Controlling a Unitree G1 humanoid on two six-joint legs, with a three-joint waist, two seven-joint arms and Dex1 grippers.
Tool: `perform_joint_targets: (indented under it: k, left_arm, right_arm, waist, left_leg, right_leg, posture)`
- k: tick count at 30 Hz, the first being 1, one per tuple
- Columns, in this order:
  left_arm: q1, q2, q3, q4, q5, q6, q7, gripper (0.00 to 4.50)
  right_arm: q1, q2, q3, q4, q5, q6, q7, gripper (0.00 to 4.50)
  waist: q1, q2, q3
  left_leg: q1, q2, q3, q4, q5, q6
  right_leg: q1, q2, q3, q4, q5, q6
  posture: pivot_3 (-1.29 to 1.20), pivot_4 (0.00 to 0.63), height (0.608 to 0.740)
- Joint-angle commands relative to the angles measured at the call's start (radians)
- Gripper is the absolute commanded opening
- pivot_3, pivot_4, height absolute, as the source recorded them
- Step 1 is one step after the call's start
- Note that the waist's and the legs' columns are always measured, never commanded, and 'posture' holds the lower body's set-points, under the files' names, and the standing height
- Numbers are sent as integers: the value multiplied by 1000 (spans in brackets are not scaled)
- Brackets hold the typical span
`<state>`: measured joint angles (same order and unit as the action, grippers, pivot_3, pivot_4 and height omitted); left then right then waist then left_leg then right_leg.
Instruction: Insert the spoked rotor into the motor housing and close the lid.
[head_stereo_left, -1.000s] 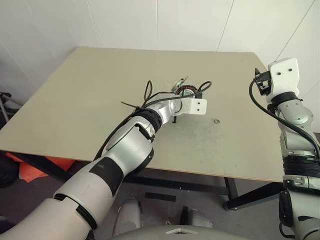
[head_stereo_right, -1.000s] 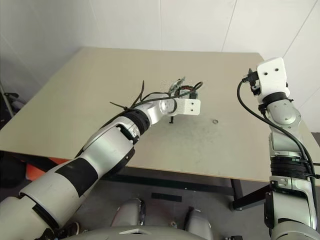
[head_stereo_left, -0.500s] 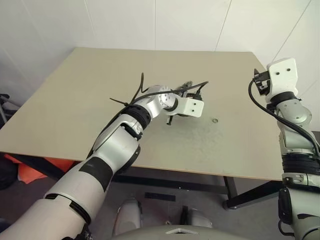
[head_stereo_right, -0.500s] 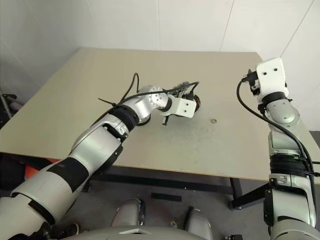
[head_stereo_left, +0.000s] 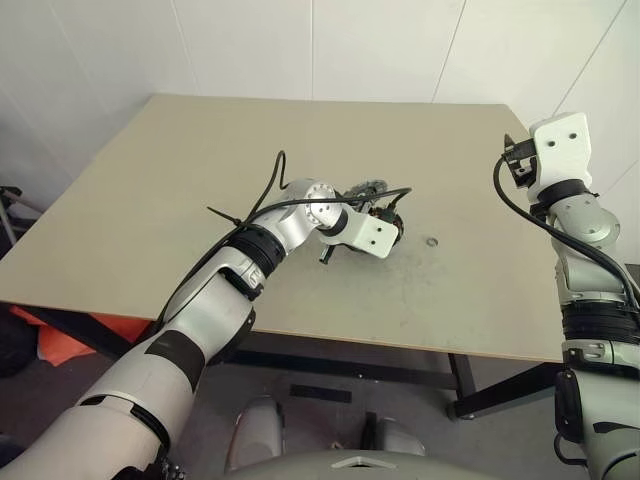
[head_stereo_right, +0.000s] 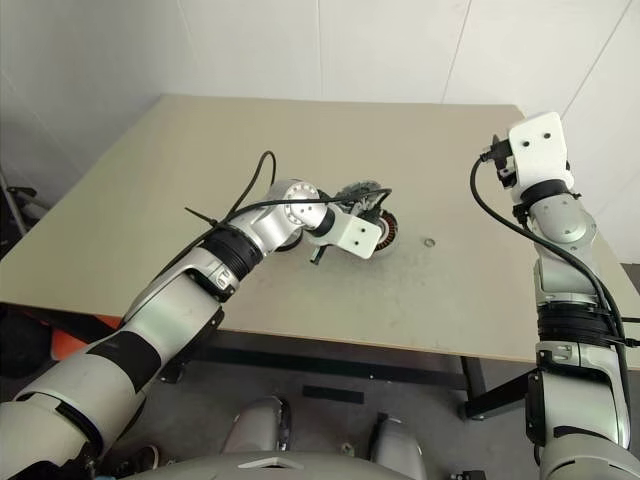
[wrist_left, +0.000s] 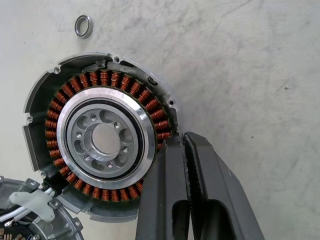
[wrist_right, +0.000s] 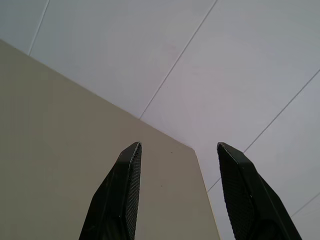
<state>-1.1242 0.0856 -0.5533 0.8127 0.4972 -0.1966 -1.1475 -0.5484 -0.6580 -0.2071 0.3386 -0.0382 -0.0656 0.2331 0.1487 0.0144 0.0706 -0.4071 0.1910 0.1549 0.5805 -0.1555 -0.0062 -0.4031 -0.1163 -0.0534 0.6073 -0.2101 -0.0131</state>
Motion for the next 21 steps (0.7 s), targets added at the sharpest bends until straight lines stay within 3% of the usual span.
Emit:
perform_joint_targets:
  k: [1,6,21]
  left_arm:
    - [2,22,-9,-85,-13,-12,-10,42]
    - [22,47,-39,-101,-2,-29,1,42]
    - [-63,1,-83,114,57,-136,160,42]
  right_arm:
    - [-15,-11,-16,-32,2,-20,-9,2661]
    - [-4,-13,-26,-42,3,-18,-13,2661]
    - [-4,-12,-23,-46,-1,-17,-21,2661]
  waist:
    - [0,0,0]
    - [-2,0,0]
    - [0,1,0]
  left_leg:
    - [0,0,0,0,0,0]
    - [0,1,0,0,0,0]
    - [2,0,0,1,1,-2]
  right_leg:
    - [0,0,0,0,0,0]
    - [0,1,0,0,0,0]
    - [2,0,1,1,1,1]
  posture:
    - [0,0,740]
    - [0,0,740]
    - [0,0,740]
